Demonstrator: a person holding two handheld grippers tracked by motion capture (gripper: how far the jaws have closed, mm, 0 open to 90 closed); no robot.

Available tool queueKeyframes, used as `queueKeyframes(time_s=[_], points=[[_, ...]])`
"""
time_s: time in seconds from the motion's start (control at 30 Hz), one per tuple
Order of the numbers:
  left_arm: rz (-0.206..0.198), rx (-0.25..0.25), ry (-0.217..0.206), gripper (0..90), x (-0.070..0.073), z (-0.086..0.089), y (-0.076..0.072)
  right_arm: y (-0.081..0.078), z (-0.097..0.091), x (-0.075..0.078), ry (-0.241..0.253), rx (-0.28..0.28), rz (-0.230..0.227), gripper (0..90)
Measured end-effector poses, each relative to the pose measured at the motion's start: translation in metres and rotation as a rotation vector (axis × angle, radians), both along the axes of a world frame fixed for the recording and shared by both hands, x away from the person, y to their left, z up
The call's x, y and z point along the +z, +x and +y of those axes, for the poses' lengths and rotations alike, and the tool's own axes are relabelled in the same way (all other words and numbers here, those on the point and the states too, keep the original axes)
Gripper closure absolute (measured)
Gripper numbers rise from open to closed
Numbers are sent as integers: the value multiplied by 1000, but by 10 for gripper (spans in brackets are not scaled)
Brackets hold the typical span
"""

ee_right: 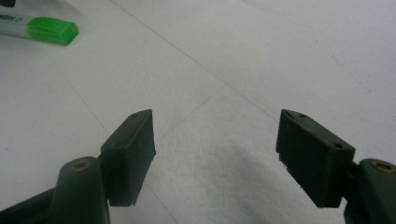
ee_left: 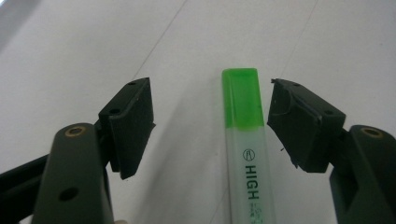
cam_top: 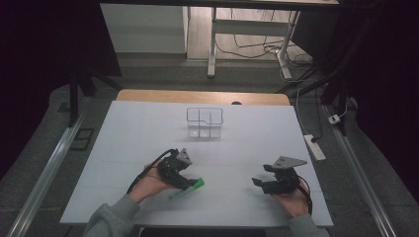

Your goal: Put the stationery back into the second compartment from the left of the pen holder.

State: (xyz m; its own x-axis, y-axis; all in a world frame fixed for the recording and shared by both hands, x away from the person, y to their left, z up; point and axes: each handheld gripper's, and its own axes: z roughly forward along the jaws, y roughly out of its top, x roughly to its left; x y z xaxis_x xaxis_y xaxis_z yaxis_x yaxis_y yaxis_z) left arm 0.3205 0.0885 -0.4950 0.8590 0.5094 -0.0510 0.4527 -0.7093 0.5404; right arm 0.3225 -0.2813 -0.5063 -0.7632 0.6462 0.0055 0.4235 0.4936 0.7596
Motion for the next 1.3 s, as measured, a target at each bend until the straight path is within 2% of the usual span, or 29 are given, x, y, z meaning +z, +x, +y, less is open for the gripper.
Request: queueKeyframes(time_s=[0.33, 0.77, 0.97, 1.1, 1.2, 1.3], points=[[55, -35, 16, 305, -8, -14, 6, 0, 0, 0, 0, -5, 5, 284], [118, -90, 68, 314, -17, -32, 9, 1, -1, -1, -1, -6, 6, 284], [99, -78, 93, 381, -17, -32, 9, 1, -1, -1, -8, -8, 10, 284], [53, -65, 129, 502, -17, -34, 4, 1, -1, -1, -9, -8, 9, 284], [43, -83, 137, 615, -16, -36, 1, 1, -1, -1, -13, -8, 8, 284], [36, -85, 145, 656, -16, -39, -2, 1, -1, -1, -13, -9, 6, 284]])
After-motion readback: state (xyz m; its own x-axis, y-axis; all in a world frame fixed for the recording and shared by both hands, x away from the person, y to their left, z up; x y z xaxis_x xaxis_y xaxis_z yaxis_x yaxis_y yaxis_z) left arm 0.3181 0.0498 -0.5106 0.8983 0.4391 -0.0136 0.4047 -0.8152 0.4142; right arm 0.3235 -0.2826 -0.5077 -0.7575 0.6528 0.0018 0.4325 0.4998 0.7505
